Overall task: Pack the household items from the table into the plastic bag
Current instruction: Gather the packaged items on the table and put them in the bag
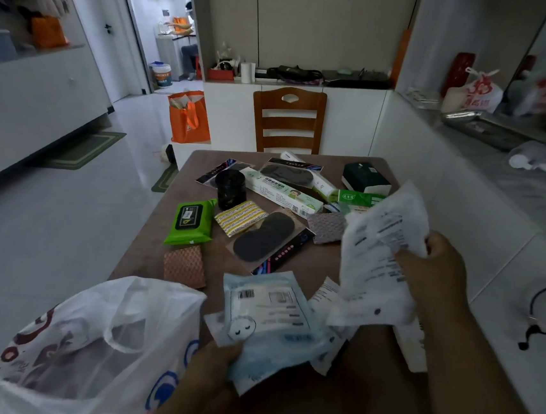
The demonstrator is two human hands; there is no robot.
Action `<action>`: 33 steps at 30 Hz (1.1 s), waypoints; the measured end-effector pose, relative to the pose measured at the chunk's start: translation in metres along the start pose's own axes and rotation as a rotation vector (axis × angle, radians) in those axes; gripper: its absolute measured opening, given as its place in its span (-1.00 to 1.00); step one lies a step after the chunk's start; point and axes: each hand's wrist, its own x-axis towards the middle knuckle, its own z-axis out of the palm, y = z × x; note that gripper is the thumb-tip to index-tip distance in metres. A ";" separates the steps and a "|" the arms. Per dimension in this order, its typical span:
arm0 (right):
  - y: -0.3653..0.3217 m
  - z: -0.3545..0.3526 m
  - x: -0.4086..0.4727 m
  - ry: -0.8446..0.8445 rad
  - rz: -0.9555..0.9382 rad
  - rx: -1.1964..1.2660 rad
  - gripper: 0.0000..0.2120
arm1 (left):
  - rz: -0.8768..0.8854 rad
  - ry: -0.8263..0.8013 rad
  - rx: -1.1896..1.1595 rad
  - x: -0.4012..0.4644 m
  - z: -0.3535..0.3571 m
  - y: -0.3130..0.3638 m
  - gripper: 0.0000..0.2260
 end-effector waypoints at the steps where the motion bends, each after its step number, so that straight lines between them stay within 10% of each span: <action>1: 0.001 0.003 0.003 -0.049 0.047 0.127 -0.77 | -0.048 0.017 0.037 0.001 0.000 -0.002 -0.76; 5: 0.031 0.048 -0.004 -0.317 0.252 0.206 -0.87 | -0.177 -0.042 0.055 0.005 0.000 0.003 -0.79; 11: 0.088 0.109 -0.041 -0.698 -0.077 -0.653 -0.75 | -0.122 0.041 0.176 0.022 0.003 0.003 -0.74; 20: 0.066 0.104 0.000 -0.794 0.688 0.377 -0.75 | 0.155 -0.044 0.544 0.045 0.003 0.021 -0.50; 33: 0.048 0.132 -0.013 -0.957 0.594 0.468 -0.73 | 0.174 -0.043 0.350 0.011 0.006 0.052 -0.76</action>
